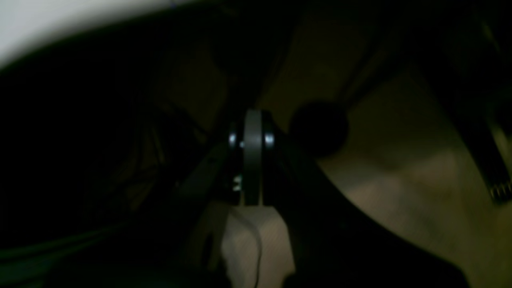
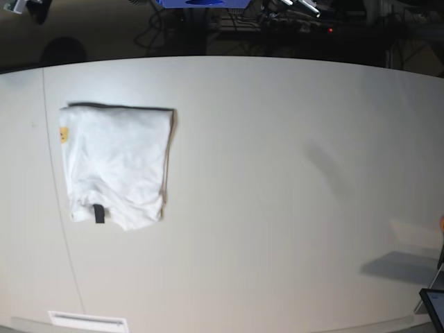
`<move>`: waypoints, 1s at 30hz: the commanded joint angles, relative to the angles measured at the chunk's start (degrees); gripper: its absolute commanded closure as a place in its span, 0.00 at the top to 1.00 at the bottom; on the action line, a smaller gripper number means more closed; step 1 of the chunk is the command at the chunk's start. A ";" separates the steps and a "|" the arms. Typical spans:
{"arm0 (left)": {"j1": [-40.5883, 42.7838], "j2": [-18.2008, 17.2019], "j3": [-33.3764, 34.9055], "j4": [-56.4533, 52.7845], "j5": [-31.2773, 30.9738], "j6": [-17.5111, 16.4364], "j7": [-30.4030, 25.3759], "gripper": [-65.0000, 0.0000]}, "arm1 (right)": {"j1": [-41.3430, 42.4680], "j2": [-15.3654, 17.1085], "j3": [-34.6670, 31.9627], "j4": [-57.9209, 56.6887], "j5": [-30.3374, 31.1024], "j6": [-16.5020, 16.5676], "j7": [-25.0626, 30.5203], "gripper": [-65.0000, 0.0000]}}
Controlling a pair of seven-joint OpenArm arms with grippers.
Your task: Fold the T-shirt properly
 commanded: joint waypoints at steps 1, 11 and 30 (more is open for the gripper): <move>-0.59 0.36 0.21 -1.33 -0.41 0.63 -1.53 0.00 | 0.39 2.17 0.25 -1.78 1.06 -0.07 2.23 0.00; -14.13 4.49 -0.50 -30.60 -0.59 0.63 -0.92 0.00 | 15.95 12.11 -14.44 -42.49 -23.03 -1.00 2.23 0.00; -39.45 7.22 0.21 -63.48 -18.96 0.63 28.44 0.00 | 38.19 9.21 -48.37 -69.56 -34.90 -25.88 2.32 0.00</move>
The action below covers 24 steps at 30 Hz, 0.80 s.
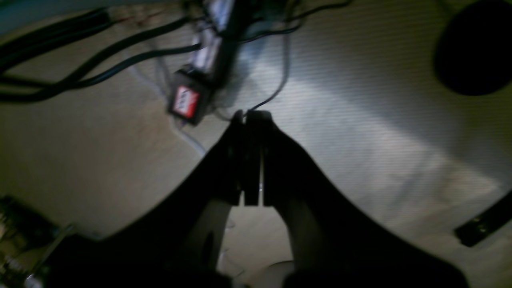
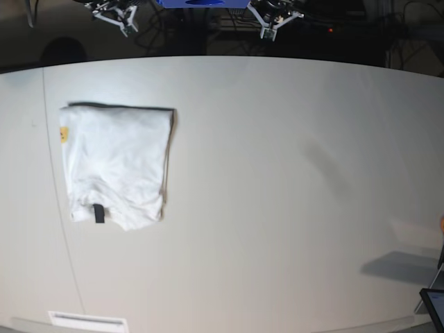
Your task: Fold the T-shirt properly
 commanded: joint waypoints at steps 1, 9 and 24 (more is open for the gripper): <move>0.09 0.03 0.01 -0.12 -0.05 0.41 -0.30 0.00 | 0.25 -0.15 0.02 0.29 0.05 0.44 0.66 0.00; -2.11 0.38 -0.43 -0.03 -0.58 0.41 -0.30 0.00 | 3.33 0.91 -0.33 -0.15 -0.04 0.44 0.48 0.00; -3.52 0.38 -0.60 -0.65 -0.58 0.41 -0.12 0.00 | 3.24 0.91 -0.15 -0.15 -0.04 0.44 0.48 0.00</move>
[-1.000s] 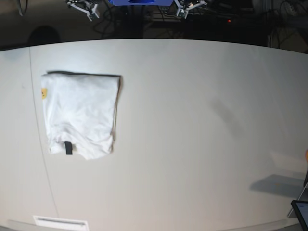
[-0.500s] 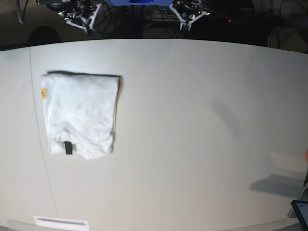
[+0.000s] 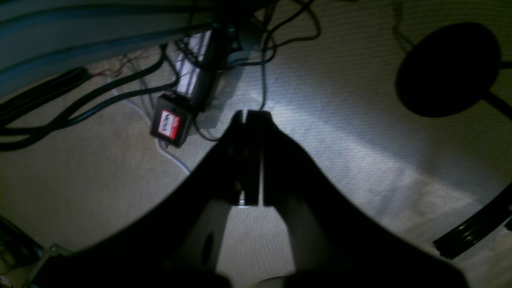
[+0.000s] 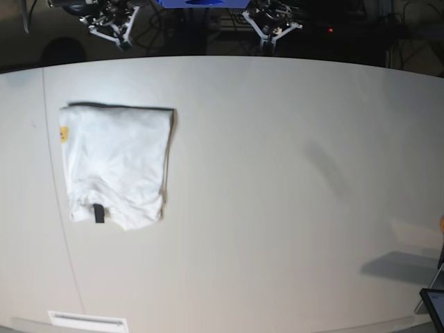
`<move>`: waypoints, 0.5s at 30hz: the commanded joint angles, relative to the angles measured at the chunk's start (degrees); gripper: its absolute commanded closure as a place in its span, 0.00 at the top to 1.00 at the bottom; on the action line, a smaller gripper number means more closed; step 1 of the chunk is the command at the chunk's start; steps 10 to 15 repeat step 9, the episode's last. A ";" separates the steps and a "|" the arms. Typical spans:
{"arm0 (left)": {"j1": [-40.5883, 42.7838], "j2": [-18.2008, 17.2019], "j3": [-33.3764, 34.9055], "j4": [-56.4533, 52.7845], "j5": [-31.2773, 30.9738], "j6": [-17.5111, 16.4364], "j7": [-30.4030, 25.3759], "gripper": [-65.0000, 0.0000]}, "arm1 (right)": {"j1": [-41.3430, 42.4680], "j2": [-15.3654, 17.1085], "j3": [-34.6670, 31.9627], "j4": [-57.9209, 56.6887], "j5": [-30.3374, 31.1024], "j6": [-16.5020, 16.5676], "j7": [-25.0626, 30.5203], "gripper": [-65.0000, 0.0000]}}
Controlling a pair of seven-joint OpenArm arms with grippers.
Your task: Fold the T-shirt properly
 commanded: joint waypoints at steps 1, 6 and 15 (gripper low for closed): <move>0.20 0.03 0.03 0.08 -0.16 0.43 -0.43 0.00 | 0.03 0.34 0.09 0.00 -0.19 0.22 0.46 0.00; 0.37 0.03 -0.06 0.08 -0.25 0.43 -0.43 0.00 | -0.06 0.43 0.00 0.00 -0.19 0.22 0.46 0.00; 0.64 0.03 -0.06 0.08 -0.25 0.43 -0.43 0.00 | 0.03 0.43 -0.09 0.18 -0.19 0.22 0.46 0.00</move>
